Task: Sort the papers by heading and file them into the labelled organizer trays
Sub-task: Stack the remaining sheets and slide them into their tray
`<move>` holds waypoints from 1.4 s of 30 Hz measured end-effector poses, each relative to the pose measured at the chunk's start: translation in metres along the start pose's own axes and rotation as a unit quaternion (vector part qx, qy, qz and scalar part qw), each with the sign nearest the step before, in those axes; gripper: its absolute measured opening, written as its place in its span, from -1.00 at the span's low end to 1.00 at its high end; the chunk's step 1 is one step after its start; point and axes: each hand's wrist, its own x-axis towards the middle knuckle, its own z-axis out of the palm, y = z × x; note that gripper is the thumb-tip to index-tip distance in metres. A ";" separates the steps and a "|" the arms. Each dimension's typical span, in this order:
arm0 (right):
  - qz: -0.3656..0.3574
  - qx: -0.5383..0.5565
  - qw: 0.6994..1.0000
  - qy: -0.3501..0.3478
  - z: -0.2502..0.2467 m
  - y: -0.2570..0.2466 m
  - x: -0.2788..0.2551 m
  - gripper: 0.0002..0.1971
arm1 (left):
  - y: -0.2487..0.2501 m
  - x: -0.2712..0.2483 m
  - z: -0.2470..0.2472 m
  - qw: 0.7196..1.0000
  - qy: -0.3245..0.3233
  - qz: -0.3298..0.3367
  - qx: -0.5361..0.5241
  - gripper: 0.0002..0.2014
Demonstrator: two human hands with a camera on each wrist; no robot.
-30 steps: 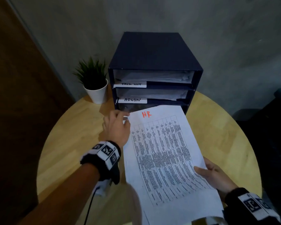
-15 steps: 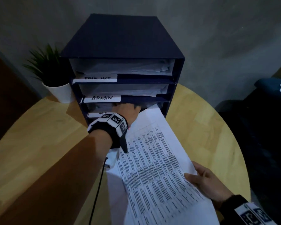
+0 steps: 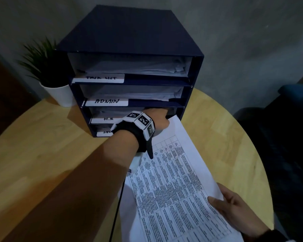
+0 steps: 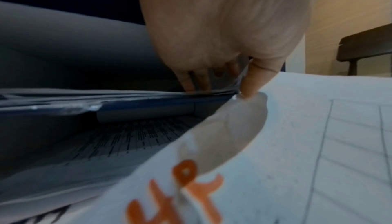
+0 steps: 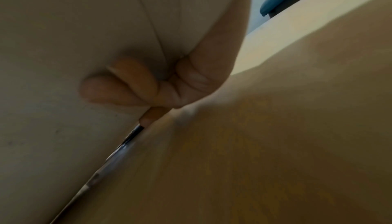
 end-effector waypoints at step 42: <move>-0.067 -0.179 0.963 0.190 0.152 -0.057 0.062 -0.66 | -0.126 -0.169 0.013 0.800 -0.008 -0.183 -0.571 -0.61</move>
